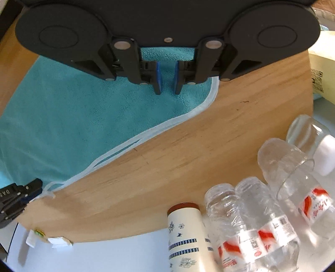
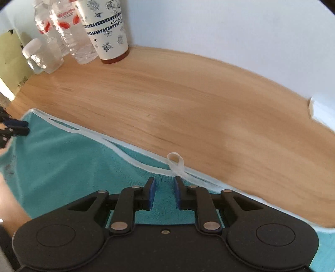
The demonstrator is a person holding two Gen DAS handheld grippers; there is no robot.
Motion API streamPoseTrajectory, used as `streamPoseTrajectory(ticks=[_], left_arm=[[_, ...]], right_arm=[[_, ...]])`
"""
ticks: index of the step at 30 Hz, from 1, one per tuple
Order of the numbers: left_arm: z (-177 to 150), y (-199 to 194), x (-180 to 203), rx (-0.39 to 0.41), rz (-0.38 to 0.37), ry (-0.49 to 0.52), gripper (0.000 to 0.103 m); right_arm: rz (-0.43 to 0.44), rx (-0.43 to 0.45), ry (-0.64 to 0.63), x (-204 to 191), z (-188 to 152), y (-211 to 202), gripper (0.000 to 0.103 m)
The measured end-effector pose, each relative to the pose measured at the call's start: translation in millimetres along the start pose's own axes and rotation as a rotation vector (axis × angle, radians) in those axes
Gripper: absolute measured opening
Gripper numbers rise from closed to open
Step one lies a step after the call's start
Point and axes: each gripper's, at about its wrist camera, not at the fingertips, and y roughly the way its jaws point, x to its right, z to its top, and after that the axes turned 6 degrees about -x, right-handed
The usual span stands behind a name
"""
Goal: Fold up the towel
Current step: 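Grasp the piped edge with both grippers and straighten the folded strip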
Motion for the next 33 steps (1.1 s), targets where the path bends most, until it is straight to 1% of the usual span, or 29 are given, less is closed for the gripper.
streamPoseTrajectory(ticks=[3, 5, 7, 8, 9, 11, 12, 13, 14, 16, 17, 19, 20, 22, 23, 26, 28, 30, 33], left_arm=[[-0.3, 0.4, -0.9, -0.006, 0.006, -0.003, 0.016], [-0.1, 0.7, -1.1, -0.014, 0.029, -0.009, 0.021], [1.3, -1.5, 0.6, -0.021, 0.042, -0.013, 0.021], [1.7, -1.9, 1.2, -0.024, 0.045, -0.014, 0.021], [1.7, -2.2, 2.3, -0.022, 0.051, -0.008, 0.022], [3.1, -1.9, 4.7, -0.018, 0.073, -0.002, 0.021], [3.1, -1.7, 5.0, -0.017, 0.078, -0.002, 0.021], [3.0, -1.6, 5.2, -0.016, 0.083, -0.003, 0.023], [2.9, -1.5, 5.4, -0.014, 0.088, -0.003, 0.026], [2.3, -1.2, 4.4, -0.016, 0.095, -0.006, 0.028], [1.4, -1.1, 4.0, -0.015, 0.100, -0.003, 0.028], [-0.4, -0.3, 3.2, -0.008, 0.118, 0.002, 0.028], [-1.3, 0.3, 2.8, -0.003, 0.130, 0.004, 0.029], [-2.5, 0.5, 2.5, 0.009, 0.146, -0.003, 0.029], [-2.0, 0.7, 1.7, 0.010, 0.153, -0.015, 0.029], [0.9, -2.9, -2.4, 0.023, 0.163, -0.057, 0.028], [3.3, -10.9, -5.3, 0.051, 0.149, -0.082, 0.029], [8.0, -18.6, -5.5, 0.078, 0.081, -0.098, 0.029], [15.5, -22.7, 1.6, 0.101, -0.011, -0.103, 0.029]], right_arm=[[-0.036, 0.006, 0.018, 0.9, 2.5, 0.9, 0.019], [-0.071, -0.005, 0.045, 4.2, 4.4, 1.9, 0.019], [-0.094, -0.020, 0.062, 6.1, 7.0, -0.9, 0.020], [-0.090, -0.014, 0.058, 5.6, 8.1, -5.8, 0.020], [-0.072, -0.001, 0.054, 3.3, 10.1, -11.0, 0.020], [0.031, 0.042, 0.054, -12.0, 19.1, -16.7, 0.020], [0.084, 0.043, 0.052, -19.0, 21.8, -14.4, 0.020], [0.116, 0.039, 0.046, -23.9, 22.4, -10.9, 0.020], [0.159, 0.027, 0.037, -32.0, 24.2, -3.8, 0.020], [0.179, -0.004, 0.029, -42.0, 26.4, 10.3, 0.019], [0.167, -0.011, 0.021, -47.5, 26.3, 18.6, 0.015], [0.131, 0.026, 0.019, -50.0, 25.4, 22.7, 0.005], [0.120, 0.033, 0.043, -47.1, 26.5, 24.7, 0.001], [0.126, 0.032, 0.079, -40.2, 26.6, 26.0, 0.000], [0.112, 0.027, 0.079, -38.1, 24.4, 23.3, 0.000], [0.075, 0.023, 0.075, -38.1, 23.1, 18.2, 0.005], [0.058, 0.032, 0.090, -33.5, 20.4, 8.4, 0.005], [0.028, 0.040, 0.113, -26.5, 13.5, -2.3, 0.006], [0.031, 0.034, 0.157, -13.1, -2.0, -14.6, 0.007]])
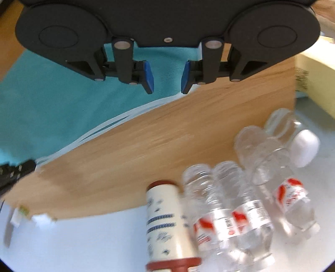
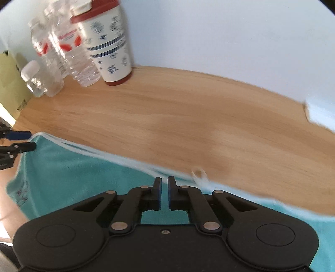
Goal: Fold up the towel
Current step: 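Grasp the piped edge with both grippers and straighten the folded strip, then open both grippers and release the straightened teal strip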
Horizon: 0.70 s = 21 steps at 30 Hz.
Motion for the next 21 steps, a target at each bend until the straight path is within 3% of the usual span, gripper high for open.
streamPoseTrajectory(ticks=[2, 6, 9, 14, 17, 19, 21], left_arm=[[4.4, 3.6, 16.0, 0.004, -0.062, 0.037, 0.029], [7.0, 16.2, 38.4, -0.002, -0.102, 0.099, 0.029], [9.4, 32.5, 47.6, -0.031, -0.064, 0.127, 0.029], [12.4, 43.0, 52.1, 0.043, 0.036, 0.142, 0.029], [16.8, 42.1, 47.5, 0.022, 0.038, 0.087, 0.028], [16.5, 37.4, 44.9, 0.032, 0.096, 0.083, 0.026], [13.7, 30.6, 40.3, 0.037, 0.081, 0.072, 0.026]], right_arm=[[-0.010, -0.032, 0.016, 9.1, -10.3, -0.2, 0.007], [-0.030, -0.088, 0.022, 19.6, -22.3, 9.5, 0.007], [-0.033, -0.045, 0.074, 29.0, -24.7, 12.6, 0.005], [-0.084, -0.023, 0.074, 33.7, -22.5, 13.0, 0.005], [-0.118, -0.026, 0.083, 40.8, -22.5, 7.5, 0.005], [-0.135, -0.021, 0.107, 50.5, -25.7, -1.1, 0.009], [-0.152, -0.006, 0.127, 58.4, -31.9, -11.1, 0.009]])
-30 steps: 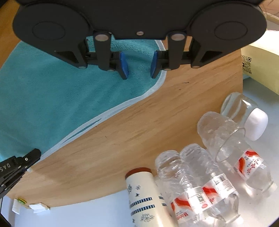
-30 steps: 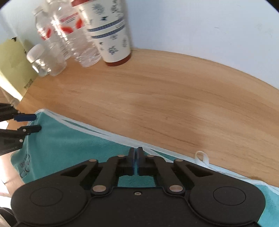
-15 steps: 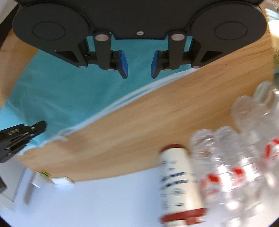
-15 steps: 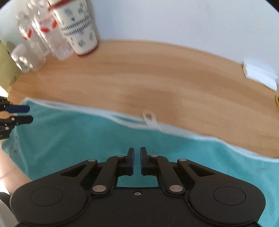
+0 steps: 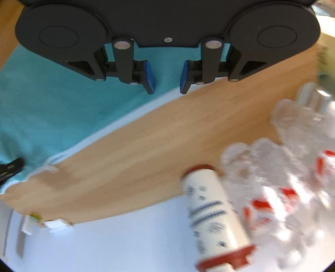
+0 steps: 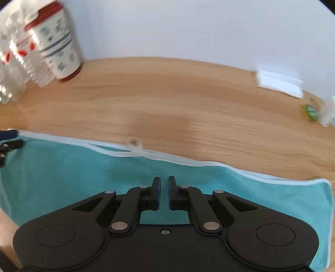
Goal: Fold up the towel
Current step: 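Open both grippers and release the straightened teal strip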
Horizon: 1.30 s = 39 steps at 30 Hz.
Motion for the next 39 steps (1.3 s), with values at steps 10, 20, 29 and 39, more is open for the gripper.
streamPoseTrajectory(ticks=[10, 20, 29, 39], left_arm=[[-40.7, -8.6, -4.2, -0.089, 0.044, 0.005, 0.027], [-55.3, -39.7, -14.9, -0.070, 0.078, -0.117, 0.029], [-91.4, -42.3, 0.3, -0.154, 0.115, -0.143, 0.029], [-96.5, -47.3, 6.1, -0.240, 0.173, -0.068, 0.029]], right_arm=[[-0.035, -0.024, 0.072, 46.7, -43.4, -3.4, 0.011], [-0.139, 0.005, 0.074, 73.8, -62.6, -28.9, 0.019], [-0.197, -0.006, 0.190, 134.3, -88.5, -30.0, 0.019], [-0.175, -0.021, 0.197, 161.4, -114.7, -29.9, 0.032]])
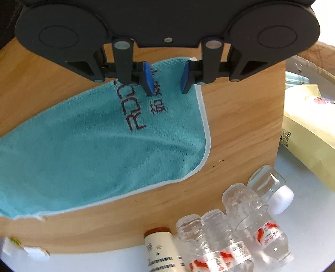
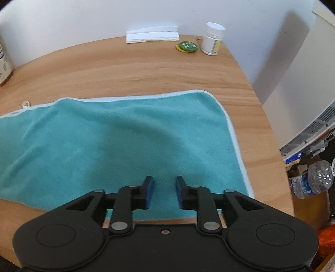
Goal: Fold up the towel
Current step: 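Open both grippers and release the straightened teal strip, then grasp the strip's end with the left gripper while the right gripper grasps its other corner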
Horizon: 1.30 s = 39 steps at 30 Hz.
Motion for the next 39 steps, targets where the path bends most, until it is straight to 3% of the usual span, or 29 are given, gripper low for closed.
streamPoseTrajectory(ticks=[3, 6, 14, 21, 27, 30, 32, 36, 39], left_arm=[[2.3, -8.7, -6.0, 0.003, -0.027, -0.046, 0.029], [12.2, -19.2, -5.8, 0.050, -0.064, -0.095, 0.029], [30.6, -10.5, 20.3, 0.120, -0.088, -0.114, 0.026], [21.7, 0.0, 30.0, 0.094, -0.049, -0.055, 0.024], [23.3, -1.3, 30.7, 0.066, -0.024, -0.067, 0.024], [19.9, -7.1, 26.9, 0.050, -0.023, -0.120, 0.025], [15.9, -12.4, 22.7, 0.041, -0.030, -0.168, 0.028], [4.8, -21.0, 12.2, 0.032, -0.020, -0.230, 0.031], [-2.4, -23.4, 0.3, 0.021, -0.012, -0.301, 0.040]], right_arm=[[0.012, -0.023, 0.014, 8.9, -0.1, -3.2, 0.031], [0.003, 0.024, 0.037, 23.1, 2.7, -14.1, 0.031], [0.032, 0.021, 0.090, 55.4, 9.5, -3.9, 0.031], [0.037, 0.033, 0.107, 65.9, -4.1, 2.4, 0.032], [0.019, 0.027, 0.096, 67.5, -8.0, 1.3, 0.032], [-0.036, 0.001, 0.023, 58.1, 0.7, -3.2, 0.032], [-0.054, 0.031, -0.036, 48.0, 9.9, -14.5, 0.032], [0.056, 0.090, -0.099, 22.0, 37.4, -38.2, 0.034], [0.171, 0.124, -0.197, -15.1, 60.5, -50.6, 0.037]])
